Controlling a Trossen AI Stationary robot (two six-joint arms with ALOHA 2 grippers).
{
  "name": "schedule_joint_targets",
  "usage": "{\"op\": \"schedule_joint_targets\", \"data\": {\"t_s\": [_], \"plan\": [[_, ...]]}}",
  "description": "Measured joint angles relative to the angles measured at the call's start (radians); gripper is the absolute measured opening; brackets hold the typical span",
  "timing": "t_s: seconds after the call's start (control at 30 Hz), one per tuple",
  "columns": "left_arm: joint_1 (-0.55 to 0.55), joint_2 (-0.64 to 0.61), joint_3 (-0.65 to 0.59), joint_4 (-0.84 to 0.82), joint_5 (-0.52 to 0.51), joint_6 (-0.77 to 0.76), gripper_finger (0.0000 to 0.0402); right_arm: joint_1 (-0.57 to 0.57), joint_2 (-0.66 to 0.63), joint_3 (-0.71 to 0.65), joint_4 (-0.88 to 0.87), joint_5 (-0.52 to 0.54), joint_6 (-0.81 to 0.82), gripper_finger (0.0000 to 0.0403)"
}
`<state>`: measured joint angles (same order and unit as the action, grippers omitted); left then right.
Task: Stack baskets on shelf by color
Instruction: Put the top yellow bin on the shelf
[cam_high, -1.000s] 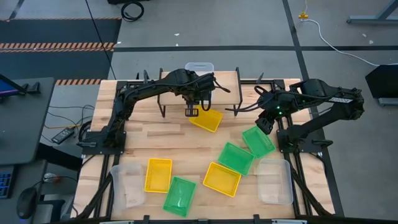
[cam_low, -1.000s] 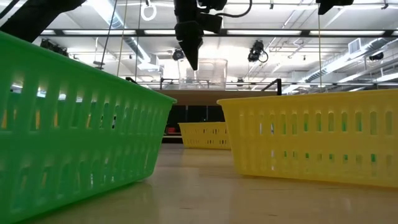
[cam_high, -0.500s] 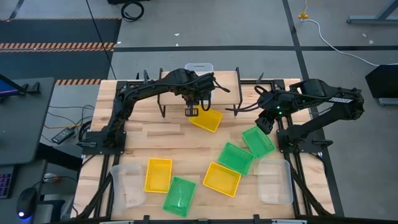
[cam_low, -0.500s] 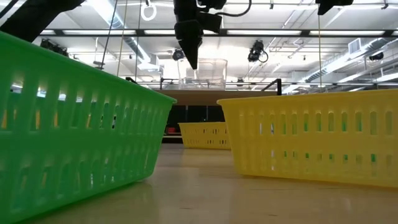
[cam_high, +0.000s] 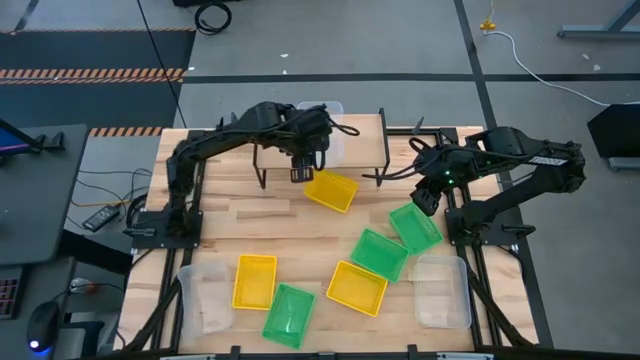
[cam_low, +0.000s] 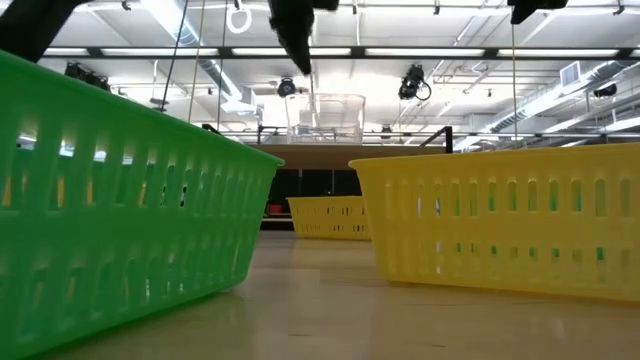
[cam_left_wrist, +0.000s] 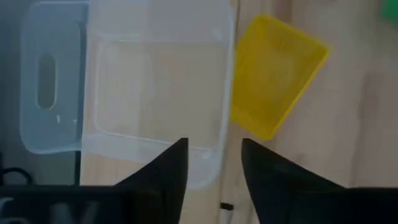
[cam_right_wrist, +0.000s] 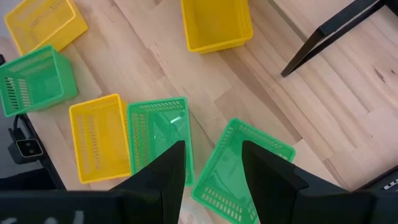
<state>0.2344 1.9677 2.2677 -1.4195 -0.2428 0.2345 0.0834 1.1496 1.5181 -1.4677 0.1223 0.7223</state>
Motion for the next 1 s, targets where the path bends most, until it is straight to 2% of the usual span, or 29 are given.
{"op": "schedule_joint_targets", "data": {"t_s": [0.23, 0.43, 0.53, 0.67, 0.77, 0.83, 1.0], "plan": [[-0.102, -0.097, 0.001, 0.094, 0.101, -0.237, 0.0205, 0.0, 0.0, 0.0, 0.0, 0.0, -0.008, 0.0164], [-0.219, -0.07, 0.0, 0.185, 0.054, -0.492, 0.0193, 0.0, 0.0, 0.0, -0.001, -0.021, -0.008, 0.0164], [-0.274, -0.052, -0.001, 0.194, 0.027, -0.544, 0.0183, 0.002, 0.0, 0.0, -0.003, -0.039, -0.009, 0.0164], [-0.332, -0.019, 0.0, 0.2, -0.078, -0.675, 0.0173, 0.002, 0.0, 0.0, -0.004, -0.057, -0.037, 0.0164], [-0.348, 0.044, -0.001, 0.222, -0.095, -0.83, 0.0173, 0.002, 0.0, 0.0, -0.014, -0.071, -0.045, 0.0164], [-0.357, 0.093, -0.001, 0.237, -0.118, -0.878, 0.0175, 0.004, 0.0, 0.0, -0.023, -0.079, -0.044, 0.0164], [-0.409, 0.217, -0.001, 0.275, -0.373, -0.89, 0.018, 0.023, -0.01, 0.0, -0.102, -0.091, -0.053, 0.0164]]}}
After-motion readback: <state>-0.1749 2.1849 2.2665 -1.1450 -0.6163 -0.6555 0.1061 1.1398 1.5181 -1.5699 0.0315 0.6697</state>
